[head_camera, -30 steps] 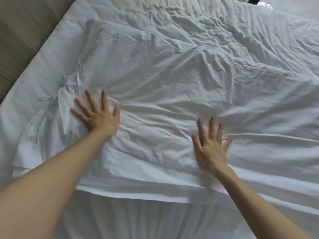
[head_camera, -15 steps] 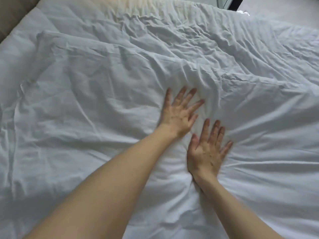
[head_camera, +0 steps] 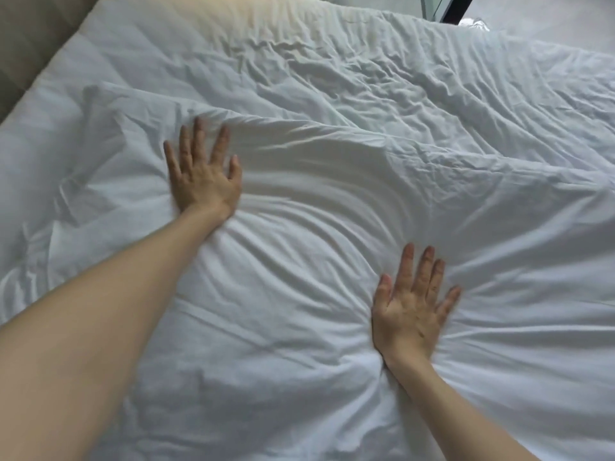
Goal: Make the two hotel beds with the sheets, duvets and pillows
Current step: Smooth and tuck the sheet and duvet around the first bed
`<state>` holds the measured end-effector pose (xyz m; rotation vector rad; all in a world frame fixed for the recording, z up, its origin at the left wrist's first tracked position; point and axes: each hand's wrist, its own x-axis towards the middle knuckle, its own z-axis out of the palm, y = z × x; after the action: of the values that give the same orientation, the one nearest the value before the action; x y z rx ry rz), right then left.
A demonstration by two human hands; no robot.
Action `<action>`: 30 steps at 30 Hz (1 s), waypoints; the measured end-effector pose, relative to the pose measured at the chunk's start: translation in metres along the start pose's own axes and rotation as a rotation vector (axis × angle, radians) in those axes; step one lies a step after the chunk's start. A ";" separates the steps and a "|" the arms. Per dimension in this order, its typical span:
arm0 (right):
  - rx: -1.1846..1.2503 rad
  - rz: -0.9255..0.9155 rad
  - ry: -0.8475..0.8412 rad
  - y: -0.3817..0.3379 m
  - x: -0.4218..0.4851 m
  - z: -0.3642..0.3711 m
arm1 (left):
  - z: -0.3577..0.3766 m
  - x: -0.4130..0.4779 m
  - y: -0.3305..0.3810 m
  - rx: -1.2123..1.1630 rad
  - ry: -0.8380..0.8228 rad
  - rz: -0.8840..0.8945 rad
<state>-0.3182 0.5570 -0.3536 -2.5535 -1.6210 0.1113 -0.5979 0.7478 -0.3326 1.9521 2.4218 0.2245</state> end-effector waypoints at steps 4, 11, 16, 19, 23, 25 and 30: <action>-0.006 0.012 -0.005 -0.001 0.000 0.001 | -0.011 -0.008 0.018 -0.044 -0.032 -0.186; 0.009 0.008 0.006 0.001 0.003 0.003 | -0.011 -0.141 0.142 -0.155 -0.224 0.457; 0.015 -0.015 -0.021 0.004 0.006 0.005 | -0.003 -0.141 0.059 -0.088 -0.090 0.248; 0.000 -0.008 -0.070 0.004 0.006 -0.002 | -0.022 -0.128 -0.036 0.000 -0.057 0.038; 0.071 -0.104 -0.213 -0.037 -0.036 -0.017 | -0.045 -0.151 -0.114 0.064 -0.126 -0.143; 0.124 -0.294 -0.275 -0.075 -0.087 -0.021 | -0.056 -0.172 -0.131 0.055 -0.174 -0.210; 0.145 -0.793 -0.536 -0.136 -0.218 -0.021 | -0.085 -0.246 -0.164 0.124 -0.321 -0.227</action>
<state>-0.5304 0.4163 -0.3144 -1.6751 -2.5571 0.8404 -0.7133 0.4656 -0.2865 1.5842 2.4563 -0.2313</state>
